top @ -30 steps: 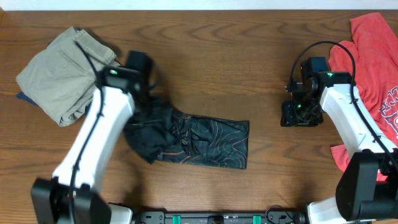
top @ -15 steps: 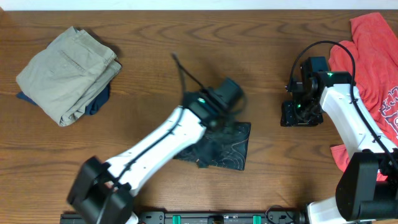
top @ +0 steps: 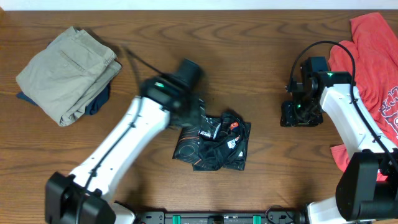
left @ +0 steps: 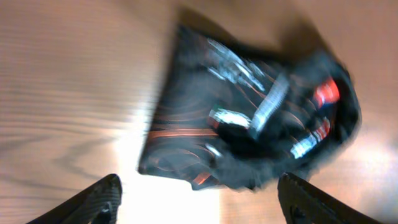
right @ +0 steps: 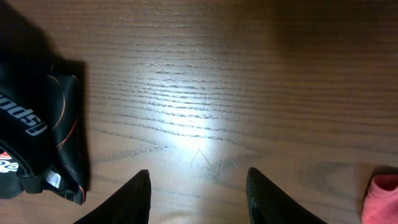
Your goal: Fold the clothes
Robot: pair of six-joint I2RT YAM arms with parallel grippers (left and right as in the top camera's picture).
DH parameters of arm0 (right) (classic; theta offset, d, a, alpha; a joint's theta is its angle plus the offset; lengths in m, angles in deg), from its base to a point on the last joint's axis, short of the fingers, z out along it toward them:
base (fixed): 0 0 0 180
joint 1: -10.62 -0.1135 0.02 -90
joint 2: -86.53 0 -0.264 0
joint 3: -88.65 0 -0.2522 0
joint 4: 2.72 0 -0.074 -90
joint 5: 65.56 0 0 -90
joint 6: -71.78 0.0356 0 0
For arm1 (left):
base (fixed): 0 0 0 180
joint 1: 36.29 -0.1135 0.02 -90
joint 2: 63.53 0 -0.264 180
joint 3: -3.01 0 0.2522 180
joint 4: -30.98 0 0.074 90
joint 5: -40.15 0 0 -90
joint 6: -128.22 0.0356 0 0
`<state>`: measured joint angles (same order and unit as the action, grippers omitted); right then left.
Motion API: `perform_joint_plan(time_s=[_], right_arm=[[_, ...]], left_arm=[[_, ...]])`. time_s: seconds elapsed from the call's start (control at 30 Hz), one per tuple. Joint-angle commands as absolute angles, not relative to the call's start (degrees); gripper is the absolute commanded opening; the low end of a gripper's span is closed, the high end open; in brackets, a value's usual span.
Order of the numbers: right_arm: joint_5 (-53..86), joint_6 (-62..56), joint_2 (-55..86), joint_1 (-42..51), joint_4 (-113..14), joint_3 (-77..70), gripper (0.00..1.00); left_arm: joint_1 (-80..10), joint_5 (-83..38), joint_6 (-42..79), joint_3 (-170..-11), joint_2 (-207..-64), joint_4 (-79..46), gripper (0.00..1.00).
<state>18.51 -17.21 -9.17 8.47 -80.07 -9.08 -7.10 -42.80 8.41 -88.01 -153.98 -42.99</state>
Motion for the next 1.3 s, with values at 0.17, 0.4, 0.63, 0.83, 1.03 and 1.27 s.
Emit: perform_joint_plan(time_s=[0.17,0.4,0.63,0.83,1.03,1.27], right_arm=[[16.9,-16.6,-8.0,8.7,-80.2,-8.2,0.53],[16.7,-16.6,-8.0,8.7,-80.6,-8.3,0.53],[16.7,-16.6,-8.0,8.7,-80.6,-8.3,0.53],[16.7,-16.6,-8.0,8.7,-80.6,-8.3,0.53],[16.8,-16.6,-8.0,8.7,-80.6,-8.3,0.53],[16.8,-16.6,-8.0,8.7,-80.7,-8.3,0.53]], left_arm=[[-16.2,-35.4,19.4,-85.5,-156.8,-42.0,0.83],[-16.3,-26.5,29.4,-81.7,-162.1,-37.5,0.89],[-16.3,-22.4,35.1,-79.7,-169.0,-32.2,0.94],[-15.2,-12.5,38.9,-79.5,-174.2,-27.5,0.95],[-13.7,-12.0,41.7,-79.5,-177.4,-26.8,0.39],[-17.6,-21.8,40.1,-82.3,-175.6,-27.1,0.06]])
